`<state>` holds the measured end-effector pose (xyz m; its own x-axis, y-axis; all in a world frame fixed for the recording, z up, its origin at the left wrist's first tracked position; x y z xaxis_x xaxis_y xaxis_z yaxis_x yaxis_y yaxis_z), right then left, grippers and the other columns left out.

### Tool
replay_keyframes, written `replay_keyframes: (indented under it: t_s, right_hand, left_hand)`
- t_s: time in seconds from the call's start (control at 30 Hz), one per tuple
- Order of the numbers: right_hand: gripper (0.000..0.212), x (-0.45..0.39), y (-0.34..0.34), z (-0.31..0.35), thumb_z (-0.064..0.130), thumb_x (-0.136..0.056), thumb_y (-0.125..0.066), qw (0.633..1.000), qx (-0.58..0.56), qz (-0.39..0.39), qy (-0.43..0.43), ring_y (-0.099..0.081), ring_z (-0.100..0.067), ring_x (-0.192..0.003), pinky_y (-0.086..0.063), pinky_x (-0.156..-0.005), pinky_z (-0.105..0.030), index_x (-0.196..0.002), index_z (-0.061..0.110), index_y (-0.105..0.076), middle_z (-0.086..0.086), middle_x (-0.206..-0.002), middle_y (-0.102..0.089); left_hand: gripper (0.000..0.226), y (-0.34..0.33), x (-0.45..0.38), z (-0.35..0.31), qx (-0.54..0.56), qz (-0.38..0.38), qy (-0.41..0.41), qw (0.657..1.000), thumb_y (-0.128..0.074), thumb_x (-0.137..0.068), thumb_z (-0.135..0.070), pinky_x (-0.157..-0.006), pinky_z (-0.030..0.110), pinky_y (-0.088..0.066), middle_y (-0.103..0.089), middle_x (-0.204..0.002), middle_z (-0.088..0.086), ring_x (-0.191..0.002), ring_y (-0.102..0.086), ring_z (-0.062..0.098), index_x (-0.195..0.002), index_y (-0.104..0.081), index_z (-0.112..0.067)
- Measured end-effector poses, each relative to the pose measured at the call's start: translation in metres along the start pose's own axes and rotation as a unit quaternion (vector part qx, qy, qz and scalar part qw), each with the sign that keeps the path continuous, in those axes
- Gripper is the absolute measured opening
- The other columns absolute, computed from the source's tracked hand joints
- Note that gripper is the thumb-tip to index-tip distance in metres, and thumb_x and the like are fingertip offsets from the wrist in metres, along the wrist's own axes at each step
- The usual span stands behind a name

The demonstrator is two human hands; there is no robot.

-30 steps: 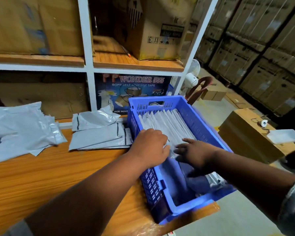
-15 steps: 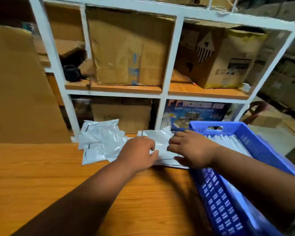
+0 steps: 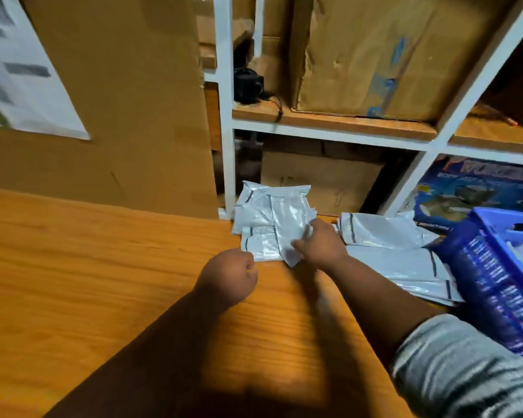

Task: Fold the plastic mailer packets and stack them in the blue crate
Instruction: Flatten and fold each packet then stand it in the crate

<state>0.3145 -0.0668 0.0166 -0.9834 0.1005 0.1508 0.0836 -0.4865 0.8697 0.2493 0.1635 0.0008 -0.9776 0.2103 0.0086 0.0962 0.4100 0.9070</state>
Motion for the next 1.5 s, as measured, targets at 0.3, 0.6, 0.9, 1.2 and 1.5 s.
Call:
replay_keyframes:
  t_s: [0.3, 0.6, 0.9, 1.2, 1.5]
  right_hand:
    - [0.066, -0.052, -0.022, -0.039, 0.061, -0.075, -0.082, 0.988, 0.042, -0.032, -0.148, -0.066, -0.034, -0.113, -0.055, -0.087, -0.04, -0.122, 0.018, -0.065, -0.01, -0.125, -0.067]
    - [0.023, 0.061, 0.03, -0.004, 0.015, -0.091, -0.071, 0.956, 0.126, -0.128, 0.232, -0.054, -0.028, -0.088, -0.033, -0.067, -0.036, -0.092, 0.023, -0.05, -0.004, -0.103, -0.056]
    - [0.053, 0.215, -0.079, -0.153, 0.015, -0.106, -0.05, 0.929, 0.157, 0.055, 0.332, -0.03, -0.034, -0.16, -0.027, -0.129, -0.053, -0.158, 0.013, -0.044, -0.013, -0.174, -0.028]
    - [0.075, 0.298, -0.072, -0.209, 0.066, -0.111, -0.025, 0.954, 0.176, 0.054, 0.238, 0.005, -0.025, -0.166, -0.011, -0.133, -0.051, -0.172, 0.022, -0.016, -0.007, -0.18, 0.002]
    - [0.055, 0.287, -0.006, -0.19, 0.046, -0.112, -0.034, 0.965, 0.114, -0.028, 0.235, -0.023, -0.029, -0.161, -0.018, -0.131, -0.054, -0.157, 0.016, -0.042, -0.009, -0.171, -0.031]
  left_hand:
    - [0.022, -0.011, -0.007, -0.01, 0.092, -0.053, -0.046, 0.993, -0.054, -0.091, -0.041, -0.073, 0.039, -0.05, -0.062, -0.087, -0.008, -0.088, -0.059, 0.017, -0.086, -0.067, -0.024]
    - [0.014, 0.043, 0.021, -0.069, 0.072, -0.254, -0.177, 0.948, -0.066, -0.099, -0.023, -0.077, 0.042, -0.051, -0.065, -0.095, 0.005, -0.087, -0.061, 0.028, -0.101, -0.07, -0.01]
    - [0.034, -0.075, 0.122, -0.111, -0.01, -0.125, -0.241, 0.962, -0.062, -0.103, -0.032, -0.097, 0.053, -0.047, -0.061, -0.127, 0.015, -0.112, -0.057, 0.042, -0.123, -0.067, -0.004]
    - [0.075, -0.186, 0.166, -0.153, -0.133, 0.008, -0.179, 0.975, -0.04, -0.106, -0.054, -0.132, 0.057, -0.011, -0.018, -0.178, 0.013, -0.165, -0.013, 0.034, -0.169, -0.028, -0.015]
    - [0.067, -0.162, 0.164, -0.181, -0.202, 0.006, -0.194, 0.96, -0.039, -0.107, -0.041, -0.125, 0.067, -0.024, -0.029, -0.172, 0.019, -0.16, -0.026, 0.039, -0.163, -0.037, -0.005]
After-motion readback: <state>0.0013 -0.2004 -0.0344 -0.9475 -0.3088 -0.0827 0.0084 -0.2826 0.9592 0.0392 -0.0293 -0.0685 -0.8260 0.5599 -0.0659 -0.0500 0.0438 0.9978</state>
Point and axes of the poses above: each hand's wrist, its own x-axis away from the middle knuckle, its own y-axis out of the back of the hand, z = x × y, the point moved 9 cm from there along -x, towards the middle knuckle
